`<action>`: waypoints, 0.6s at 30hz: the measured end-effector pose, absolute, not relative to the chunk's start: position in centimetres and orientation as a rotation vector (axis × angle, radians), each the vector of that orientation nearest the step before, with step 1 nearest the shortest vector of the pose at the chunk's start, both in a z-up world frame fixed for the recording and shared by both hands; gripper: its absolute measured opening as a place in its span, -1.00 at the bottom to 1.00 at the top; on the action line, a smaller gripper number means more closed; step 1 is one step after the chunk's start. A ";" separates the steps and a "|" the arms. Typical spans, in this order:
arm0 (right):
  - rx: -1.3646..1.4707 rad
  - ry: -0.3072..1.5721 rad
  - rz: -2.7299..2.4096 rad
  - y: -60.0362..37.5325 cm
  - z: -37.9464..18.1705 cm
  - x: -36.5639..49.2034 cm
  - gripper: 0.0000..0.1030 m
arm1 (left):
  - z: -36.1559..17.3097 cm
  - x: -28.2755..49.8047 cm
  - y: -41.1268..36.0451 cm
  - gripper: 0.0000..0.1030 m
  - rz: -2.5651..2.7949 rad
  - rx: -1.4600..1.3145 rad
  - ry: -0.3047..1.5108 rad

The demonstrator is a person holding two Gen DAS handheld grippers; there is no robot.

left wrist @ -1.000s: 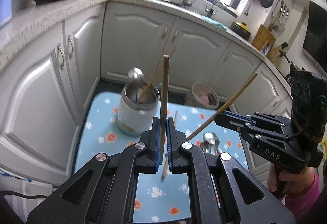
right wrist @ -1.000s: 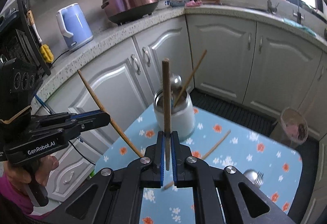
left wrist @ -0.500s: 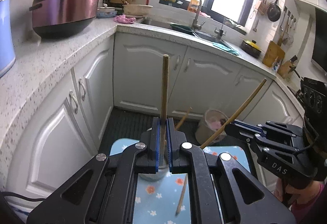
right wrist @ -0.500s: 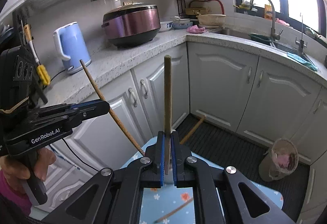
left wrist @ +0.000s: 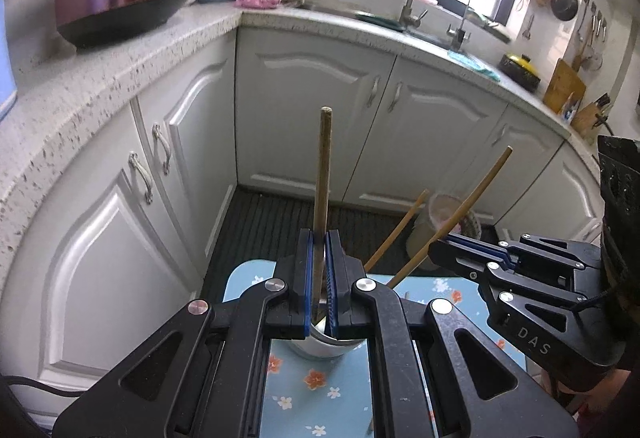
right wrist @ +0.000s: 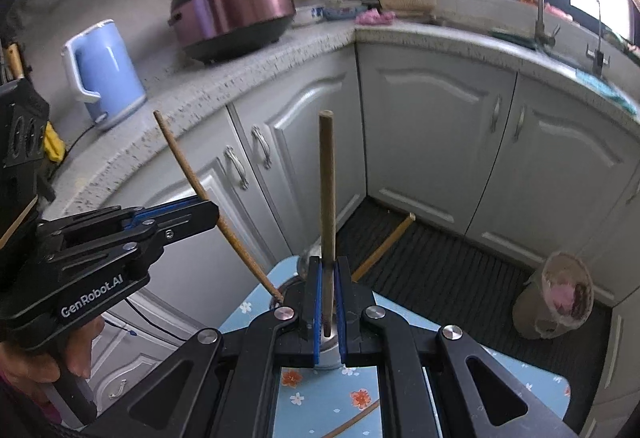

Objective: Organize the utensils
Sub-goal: 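Lower both chopsticks into the food jar and open both tools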

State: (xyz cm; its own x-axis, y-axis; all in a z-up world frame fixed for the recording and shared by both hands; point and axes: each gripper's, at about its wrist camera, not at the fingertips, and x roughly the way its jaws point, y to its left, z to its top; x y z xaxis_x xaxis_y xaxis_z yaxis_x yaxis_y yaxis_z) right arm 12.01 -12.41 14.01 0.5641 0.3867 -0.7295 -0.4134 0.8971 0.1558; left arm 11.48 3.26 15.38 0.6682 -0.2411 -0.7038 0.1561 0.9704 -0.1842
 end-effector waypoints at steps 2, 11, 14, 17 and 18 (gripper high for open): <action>-0.033 0.867 0.466 -12.3 13.0 12.5 -0.90 | 14.4 11.9 3.0 -0.91 -0.219 -0.103 0.825; -0.001 0.936 0.452 -12.6 9.7 14.2 -0.90 | 11.6 13.0 2.4 -0.91 -0.210 -0.115 0.878; 0.014 0.956 0.448 -12.8 8.8 14.7 -0.90 | 11.1 13.3 2.3 -0.91 -0.206 -0.126 0.889; 0.039 0.958 0.452 -12.8 8.5 15.0 -0.90 | 10.7 13.5 2.2 -0.91 -0.208 -0.136 0.902; 0.045 0.964 0.452 -12.8 8.3 15.2 -0.90 | 10.5 13.6 2.0 -0.91 -0.211 -0.132 0.905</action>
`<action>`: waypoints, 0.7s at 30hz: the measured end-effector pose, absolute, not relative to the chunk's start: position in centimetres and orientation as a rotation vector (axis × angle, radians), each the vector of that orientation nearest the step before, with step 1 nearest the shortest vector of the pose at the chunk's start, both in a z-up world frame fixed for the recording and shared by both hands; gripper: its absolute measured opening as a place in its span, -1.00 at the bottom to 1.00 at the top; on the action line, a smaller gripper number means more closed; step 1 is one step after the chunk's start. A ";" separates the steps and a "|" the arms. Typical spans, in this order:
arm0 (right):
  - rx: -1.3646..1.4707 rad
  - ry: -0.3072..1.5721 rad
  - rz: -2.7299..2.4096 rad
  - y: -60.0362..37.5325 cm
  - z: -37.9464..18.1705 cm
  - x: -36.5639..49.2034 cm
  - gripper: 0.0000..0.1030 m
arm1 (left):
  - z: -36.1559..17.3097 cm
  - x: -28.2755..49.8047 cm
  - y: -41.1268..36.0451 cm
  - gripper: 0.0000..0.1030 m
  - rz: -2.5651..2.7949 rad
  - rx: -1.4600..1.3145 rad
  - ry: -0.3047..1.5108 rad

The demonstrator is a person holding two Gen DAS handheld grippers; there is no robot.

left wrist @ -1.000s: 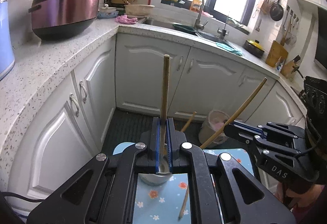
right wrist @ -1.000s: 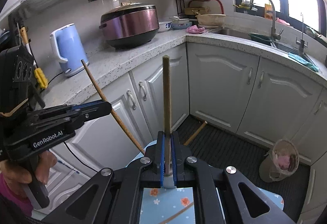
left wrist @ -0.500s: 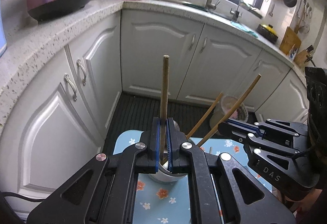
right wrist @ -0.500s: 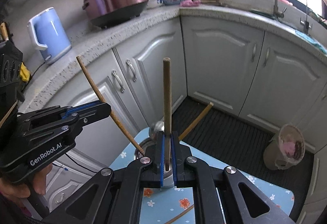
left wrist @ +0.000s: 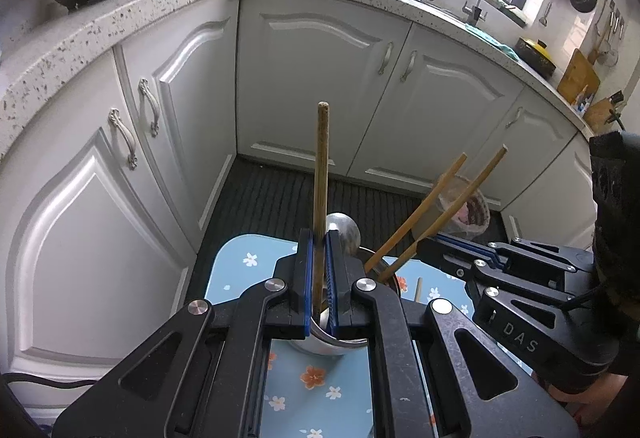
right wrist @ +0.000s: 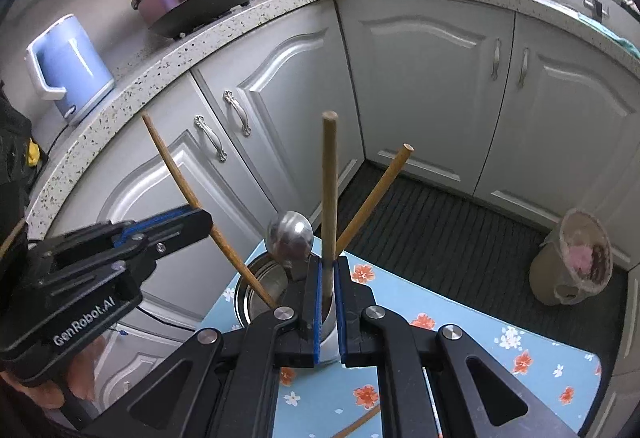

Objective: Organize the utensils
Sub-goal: 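Lower both chopsticks into the food jar and open both tools, then withdraw both open tools from the jar back over the table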

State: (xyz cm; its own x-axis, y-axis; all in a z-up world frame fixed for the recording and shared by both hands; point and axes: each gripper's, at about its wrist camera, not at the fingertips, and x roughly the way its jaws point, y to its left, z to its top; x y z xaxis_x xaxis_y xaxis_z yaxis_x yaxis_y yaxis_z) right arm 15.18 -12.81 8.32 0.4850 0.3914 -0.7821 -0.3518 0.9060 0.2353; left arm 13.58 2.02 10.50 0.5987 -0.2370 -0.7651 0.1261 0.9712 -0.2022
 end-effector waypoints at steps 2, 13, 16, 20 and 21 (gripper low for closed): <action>0.038 0.969 0.453 -12.7 8.1 15.2 -0.90 | 10.3 13.6 1.9 -0.91 -0.204 -0.124 0.906; 0.055 0.971 0.446 -13.1 7.9 14.7 -0.86 | 9.5 13.7 2.9 -0.28 -0.171 -0.160 0.929; 0.072 0.973 0.451 -13.4 7.9 14.5 -0.70 | 9.5 13.6 3.1 -0.25 -0.163 -0.163 0.930; 0.095 0.955 0.444 -14.0 8.2 13.7 -0.33 | 9.6 13.0 3.4 -0.21 -0.161 -0.170 0.931; 0.101 0.955 0.441 -14.3 8.4 13.5 -0.33 | 9.7 12.8 3.4 -0.20 -0.163 -0.169 0.926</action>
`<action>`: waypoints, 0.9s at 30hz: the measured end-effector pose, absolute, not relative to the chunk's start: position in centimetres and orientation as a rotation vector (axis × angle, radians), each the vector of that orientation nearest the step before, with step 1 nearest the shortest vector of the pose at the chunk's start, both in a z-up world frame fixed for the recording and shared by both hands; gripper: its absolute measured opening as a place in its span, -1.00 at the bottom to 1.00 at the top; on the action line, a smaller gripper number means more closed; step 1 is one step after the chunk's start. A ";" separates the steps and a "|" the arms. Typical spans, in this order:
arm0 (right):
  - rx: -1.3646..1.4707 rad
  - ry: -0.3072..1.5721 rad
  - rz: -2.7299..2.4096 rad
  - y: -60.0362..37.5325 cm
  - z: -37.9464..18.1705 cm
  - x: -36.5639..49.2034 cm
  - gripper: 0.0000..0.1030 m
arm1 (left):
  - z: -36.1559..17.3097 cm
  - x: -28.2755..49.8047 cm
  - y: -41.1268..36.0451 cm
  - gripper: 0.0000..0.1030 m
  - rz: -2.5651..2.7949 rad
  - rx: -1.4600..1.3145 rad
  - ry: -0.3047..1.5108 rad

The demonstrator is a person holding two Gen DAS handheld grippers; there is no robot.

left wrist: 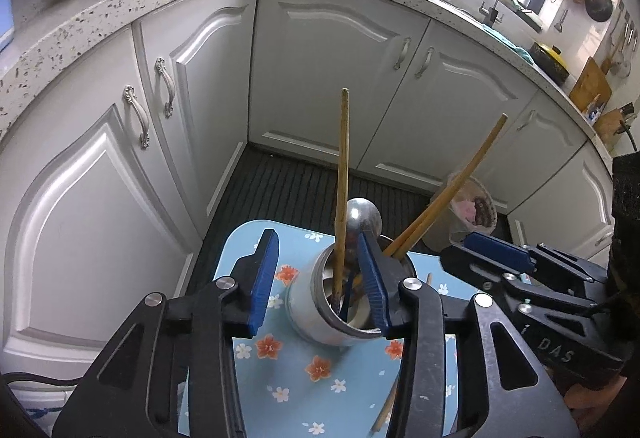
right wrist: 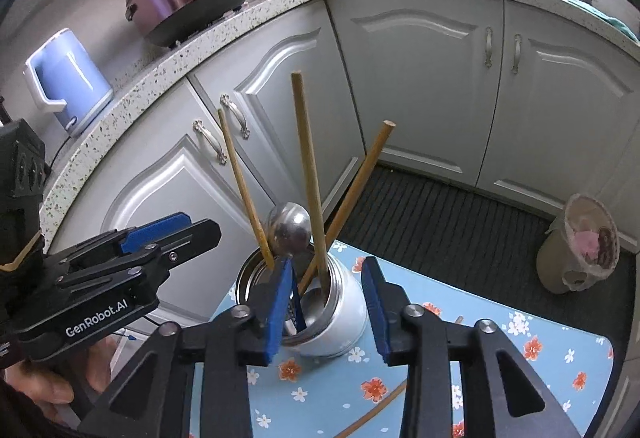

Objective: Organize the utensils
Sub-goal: 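Withdraw both open tools from the jar back over the table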

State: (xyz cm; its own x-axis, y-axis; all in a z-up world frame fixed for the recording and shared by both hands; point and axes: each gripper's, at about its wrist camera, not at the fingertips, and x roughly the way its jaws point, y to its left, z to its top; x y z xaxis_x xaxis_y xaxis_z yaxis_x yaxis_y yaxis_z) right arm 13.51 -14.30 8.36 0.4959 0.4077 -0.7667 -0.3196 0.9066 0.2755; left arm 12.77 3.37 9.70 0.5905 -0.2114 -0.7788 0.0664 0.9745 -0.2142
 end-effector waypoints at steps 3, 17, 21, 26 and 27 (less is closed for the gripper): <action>0.117 0.958 0.443 -15.1 8.7 12.6 -0.33 | 10.2 11.9 3.2 -0.10 -0.167 -0.166 0.913; 0.101 1.018 0.284 -25.3 7.8 3.6 -0.16 | 10.1 6.7 0.3 0.09 -0.364 -0.211 0.977; 0.116 1.068 0.264 -28.1 5.6 0.6 -0.16 | 8.9 5.2 -1.7 0.09 -0.414 -0.198 1.010; 0.140 1.150 0.256 -29.3 0.9 -2.4 -0.16 | 6.9 4.0 -4.0 0.09 -0.446 -0.163 1.057; 0.150 1.158 0.246 -29.5 0.1 -2.8 -0.16 | 6.4 3.8 -4.3 0.09 -0.447 -0.160 1.068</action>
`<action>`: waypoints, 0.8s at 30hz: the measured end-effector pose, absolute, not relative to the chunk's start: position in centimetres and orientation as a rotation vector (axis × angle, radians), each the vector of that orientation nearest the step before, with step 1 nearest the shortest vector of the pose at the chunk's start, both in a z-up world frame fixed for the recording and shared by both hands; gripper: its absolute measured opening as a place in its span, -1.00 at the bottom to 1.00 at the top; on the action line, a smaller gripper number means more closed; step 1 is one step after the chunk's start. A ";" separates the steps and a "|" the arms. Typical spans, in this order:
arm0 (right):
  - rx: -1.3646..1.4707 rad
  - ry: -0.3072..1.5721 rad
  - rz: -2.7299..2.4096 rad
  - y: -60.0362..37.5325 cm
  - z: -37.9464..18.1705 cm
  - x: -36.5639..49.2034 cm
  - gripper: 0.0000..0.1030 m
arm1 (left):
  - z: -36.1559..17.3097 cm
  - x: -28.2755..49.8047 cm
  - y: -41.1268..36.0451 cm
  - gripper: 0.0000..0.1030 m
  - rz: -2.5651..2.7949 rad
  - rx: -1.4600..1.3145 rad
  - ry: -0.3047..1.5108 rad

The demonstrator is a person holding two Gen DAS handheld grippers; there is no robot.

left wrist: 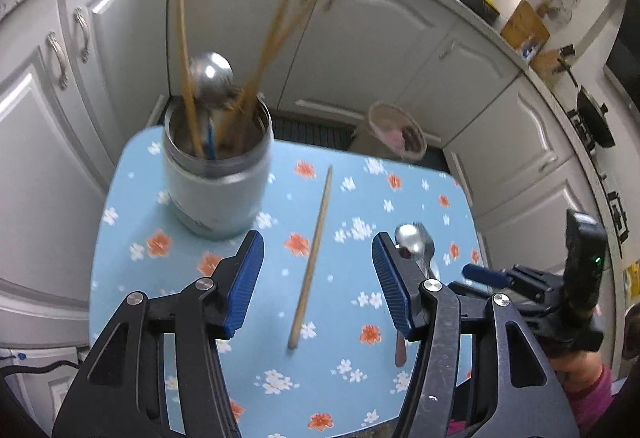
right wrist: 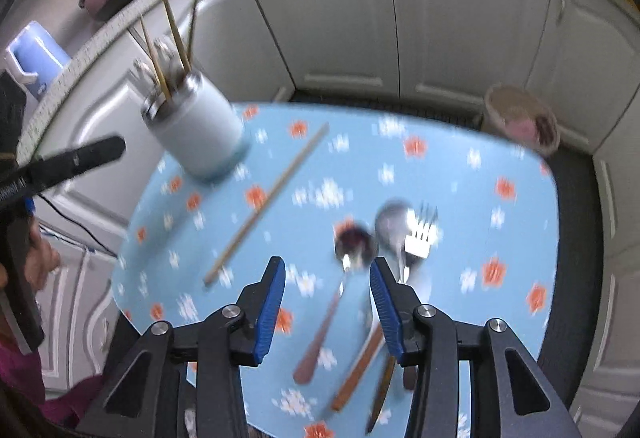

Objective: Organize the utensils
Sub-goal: 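Withdraw both open tools from the jar back over the table, then grasp the last wooden chopstick with the left tool while the right tool approaches the spoons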

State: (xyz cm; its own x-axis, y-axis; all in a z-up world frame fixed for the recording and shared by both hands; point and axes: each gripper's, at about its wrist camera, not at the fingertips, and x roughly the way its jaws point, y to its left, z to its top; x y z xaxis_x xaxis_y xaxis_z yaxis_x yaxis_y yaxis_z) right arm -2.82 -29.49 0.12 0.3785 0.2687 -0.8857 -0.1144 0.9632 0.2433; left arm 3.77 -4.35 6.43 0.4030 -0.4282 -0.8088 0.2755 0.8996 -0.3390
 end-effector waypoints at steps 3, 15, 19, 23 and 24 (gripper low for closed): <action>0.189 1.176 0.235 -30.0 -1.7 -3.5 -0.21 | 5.4 3.5 -5.0 0.09 -0.445 -0.140 1.083; 0.230 1.187 0.165 -27.6 -6.1 -1.3 -0.24 | 1.5 4.0 -6.4 0.09 -0.427 -0.103 1.163; 0.264 1.178 0.126 -28.2 -6.6 -0.4 -0.21 | 0.4 4.7 -7.1 0.10 -0.426 -0.097 1.184; 0.236 1.147 0.101 -27.7 -6.7 0.0 -0.12 | -0.5 5.5 -8.1 0.10 -0.420 -0.084 1.206; 0.228 1.145 0.093 -27.6 -6.8 0.2 -0.12 | -0.8 5.8 -8.5 0.13 -0.417 -0.073 1.210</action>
State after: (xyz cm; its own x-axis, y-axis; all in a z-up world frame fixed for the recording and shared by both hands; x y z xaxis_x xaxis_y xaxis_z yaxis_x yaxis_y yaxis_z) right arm 0.24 -27.57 -6.84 0.4118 0.1893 -0.8914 0.0430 0.9730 0.2266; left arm 5.78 -8.55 -0.83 0.2867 -0.3502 -0.8917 0.2735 0.9220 -0.2741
